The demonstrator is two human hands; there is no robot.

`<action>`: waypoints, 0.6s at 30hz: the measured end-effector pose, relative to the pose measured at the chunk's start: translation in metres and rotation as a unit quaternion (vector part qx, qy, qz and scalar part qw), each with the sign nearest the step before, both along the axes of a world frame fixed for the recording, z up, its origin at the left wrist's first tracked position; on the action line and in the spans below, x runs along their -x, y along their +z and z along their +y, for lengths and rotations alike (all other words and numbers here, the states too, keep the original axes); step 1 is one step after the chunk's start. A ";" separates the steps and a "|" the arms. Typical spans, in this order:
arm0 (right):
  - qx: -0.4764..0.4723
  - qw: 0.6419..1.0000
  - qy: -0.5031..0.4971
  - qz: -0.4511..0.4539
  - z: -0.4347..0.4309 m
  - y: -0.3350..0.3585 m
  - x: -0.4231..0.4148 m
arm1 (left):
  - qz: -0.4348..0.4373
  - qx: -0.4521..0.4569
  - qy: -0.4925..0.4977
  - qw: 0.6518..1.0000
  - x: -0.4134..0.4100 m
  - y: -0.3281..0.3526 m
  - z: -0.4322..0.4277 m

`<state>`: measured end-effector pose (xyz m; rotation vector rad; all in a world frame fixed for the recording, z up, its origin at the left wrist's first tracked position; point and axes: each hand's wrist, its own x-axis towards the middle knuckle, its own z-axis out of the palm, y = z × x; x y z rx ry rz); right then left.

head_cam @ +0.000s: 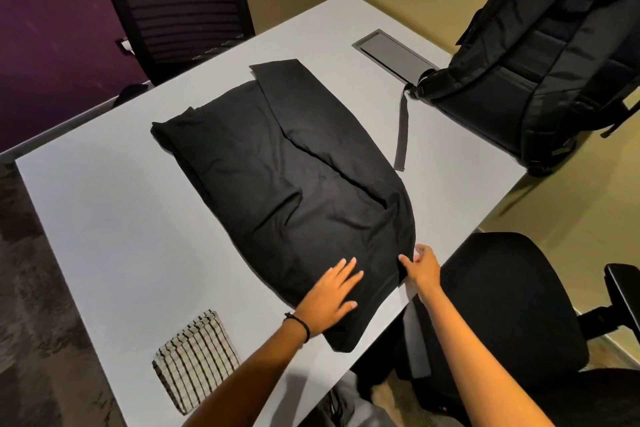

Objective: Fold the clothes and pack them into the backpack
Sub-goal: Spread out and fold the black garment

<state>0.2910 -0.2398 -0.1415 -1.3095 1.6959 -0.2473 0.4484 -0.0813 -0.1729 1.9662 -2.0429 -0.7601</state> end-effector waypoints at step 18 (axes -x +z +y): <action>0.036 0.997 -0.029 -0.055 -0.002 0.005 0.031 | 0.038 0.038 0.131 0.990 -0.054 0.041 -0.130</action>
